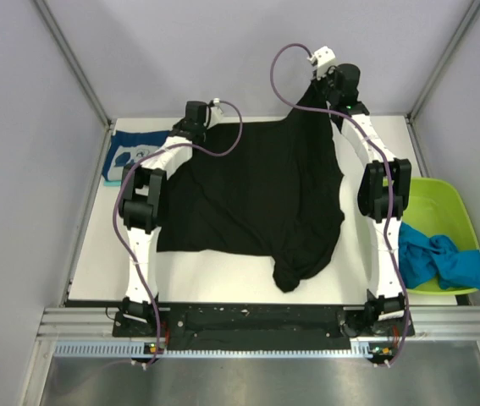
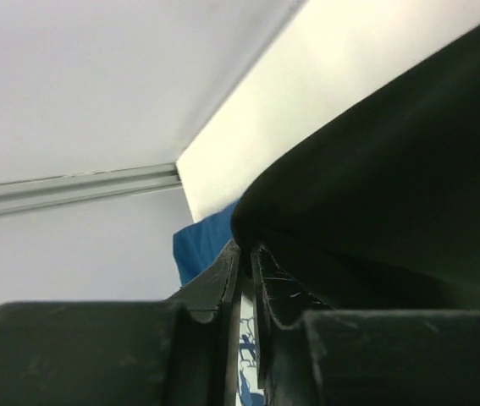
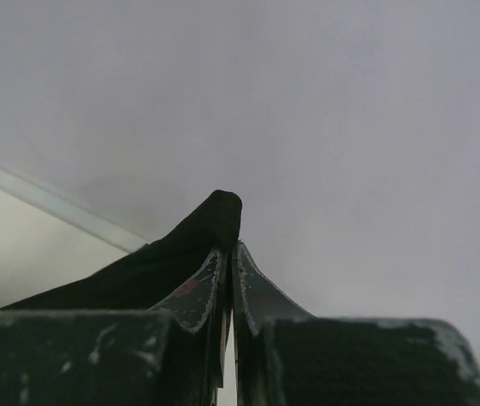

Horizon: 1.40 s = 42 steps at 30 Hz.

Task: Fold and stack the t-shirts
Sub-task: Flatten out the tshirt, then grap the side of the flattened tshirt closest away from the robot with both arms

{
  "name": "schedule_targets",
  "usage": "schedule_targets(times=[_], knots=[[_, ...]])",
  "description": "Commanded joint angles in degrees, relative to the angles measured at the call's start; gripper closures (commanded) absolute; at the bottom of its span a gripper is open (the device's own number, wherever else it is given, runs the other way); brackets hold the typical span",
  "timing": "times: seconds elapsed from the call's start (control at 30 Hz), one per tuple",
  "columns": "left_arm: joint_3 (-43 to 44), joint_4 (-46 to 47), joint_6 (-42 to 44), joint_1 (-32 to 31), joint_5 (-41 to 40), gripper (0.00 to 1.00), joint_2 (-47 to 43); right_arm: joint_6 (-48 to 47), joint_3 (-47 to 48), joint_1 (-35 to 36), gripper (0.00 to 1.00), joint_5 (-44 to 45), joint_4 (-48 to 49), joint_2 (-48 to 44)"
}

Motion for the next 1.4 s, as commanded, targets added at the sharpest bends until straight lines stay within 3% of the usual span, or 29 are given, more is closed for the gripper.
schedule_targets(times=[0.0, 0.03, 0.07, 0.13, 0.2, 0.23, 0.33, 0.37, 0.43, 0.53, 0.6, 0.73, 0.87, 1.03, 1.23, 1.3, 1.37], knots=[[4.3, 17.0, 6.6, 0.2, -10.3, 0.67, 3.6, 2.0, 3.7, -0.4, 1.0, -0.2, 8.0, 2.0], [5.6, 19.9, 9.4, 0.2, -12.4, 0.56, 5.2, 3.0, 4.0, -0.3, 0.94, 0.7, 8.4, 2.3], [7.4, 22.1, 12.4, 0.2, -14.3, 0.44, 6.7, 3.8, 4.8, -0.3, 0.67, 1.9, 8.4, 3.1], [11.2, 27.7, 18.0, 0.6, -18.6, 0.27, 9.3, 5.4, 7.9, -0.3, 0.32, 5.0, 5.6, 3.9], [13.7, 30.6, 19.7, 0.9, -20.6, 0.18, 9.4, 8.8, 11.6, -0.3, 0.19, 8.1, 0.8, 3.1], [13.6, 28.6, 17.8, 0.9, -20.3, 0.16, 7.9, 10.2, 13.2, -0.3, 0.01, 8.5, -5.2, 1.8], [7.4, 10.5, 5.0, 0.2, -10.7, 0.14, -3.5, 12.2, 8.9, 0.9, 0.01, 9.9, -16.4, -7.6], [3.3, 0.0, 0.7, -0.1, -3.7, 0.14, -10.4, 12.7, 3.7, 1.8, 0.01, 11.3, -18.5, -11.9], [-4.8, -10.2, -3.2, -0.6, 9.4, 0.13, -20.2, 15.0, -8.0, 3.3, 0.01, 12.9, -20.1, -22.2], [-16.9, -19.4, -3.4, -0.9, 23.1, 0.16, -33.0, 23.3, -24.5, 4.8, 0.05, 10.6, -23.8, -36.5], [-24.3, -24.6, -1.3, -0.9, 29.8, 0.19, -39.9, 30.6, -33.9, 5.4, 0.13, 8.2, -27.2, -43.8], [-38.2, -31.7, 5.6, -0.8, 32.2, 0.22, -50.1, 37.4, -48.4, 7.7, 0.32, 9.9, -36.1, -54.7], [-51.7, -28.7, 10.2, -0.8, 29.3, 0.22, -55.1, 41.8, -60.1, 9.9, 0.37, 11.2, -42.3, -61.2], [-65.9, -14.5, 15.4, -0.8, 22.9, 0.18, -56.7, 48.4, -76.9, 10.1, 0.38, 8.3, -39.7, -65.8], [-71.1, -6.4, 18.8, -0.3, 20.1, 0.18, -53.2, 50.9, -85.0, 10.0, 0.43, 7.2, -30.5, -61.5], [-71.6, -3.8, 18.4, 0.3, 18.6, 0.19, -51.2, 51.3, -85.8, 10.1, 0.5, 4.8, -28.2, -59.4], [-71.6, -0.6, 16.5, 0.8, 17.2, 0.31, -49.1, 51.3, -86.2, 10.1, 0.64, 3.7, -27.5, -57.4]])
